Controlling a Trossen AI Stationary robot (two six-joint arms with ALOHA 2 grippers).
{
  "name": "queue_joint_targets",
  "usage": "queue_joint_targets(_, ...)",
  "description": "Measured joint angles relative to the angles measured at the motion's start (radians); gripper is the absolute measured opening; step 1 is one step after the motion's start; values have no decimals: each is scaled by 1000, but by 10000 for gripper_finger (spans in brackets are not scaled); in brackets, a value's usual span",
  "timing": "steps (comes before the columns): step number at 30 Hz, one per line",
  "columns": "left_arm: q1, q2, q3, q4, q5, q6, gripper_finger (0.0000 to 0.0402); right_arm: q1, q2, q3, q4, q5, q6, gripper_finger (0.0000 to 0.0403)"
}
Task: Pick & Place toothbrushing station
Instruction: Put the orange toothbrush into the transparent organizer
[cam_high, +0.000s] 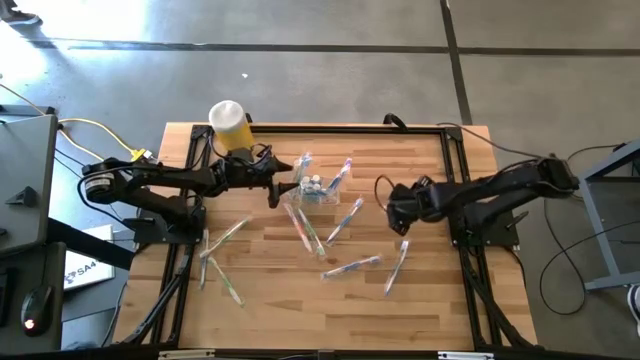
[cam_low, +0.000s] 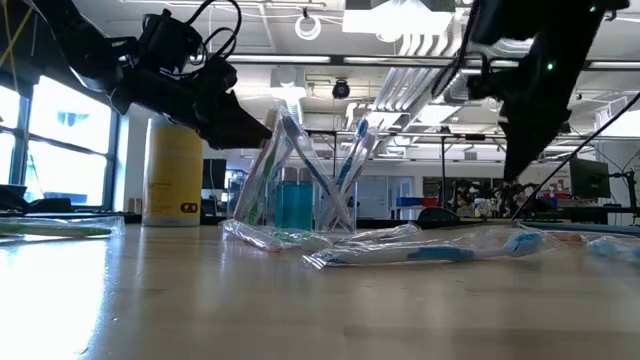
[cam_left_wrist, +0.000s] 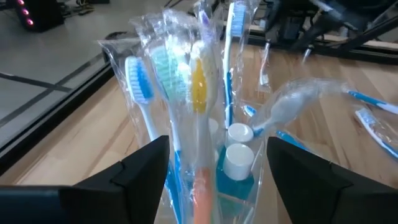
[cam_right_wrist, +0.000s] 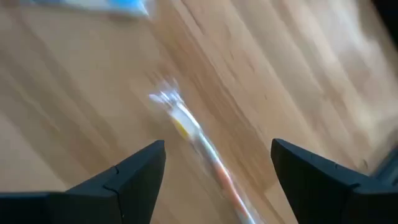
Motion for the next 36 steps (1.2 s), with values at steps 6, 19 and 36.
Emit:
queue_joint_targets(6, 0, 0, 0, 4, 8, -4, 265, -132, 37, -66, 100, -147, -152, 285)
queue_joint_targets(19, 0, -85, 0, -21, 11, 0, 265, -256, 216, -158, 321, -245, -341, 256)
queue_joint_targets(36, -222, -178, 0, -116, -30, 84, 265, -202, 205, -55, 360, -125, -391, 8)
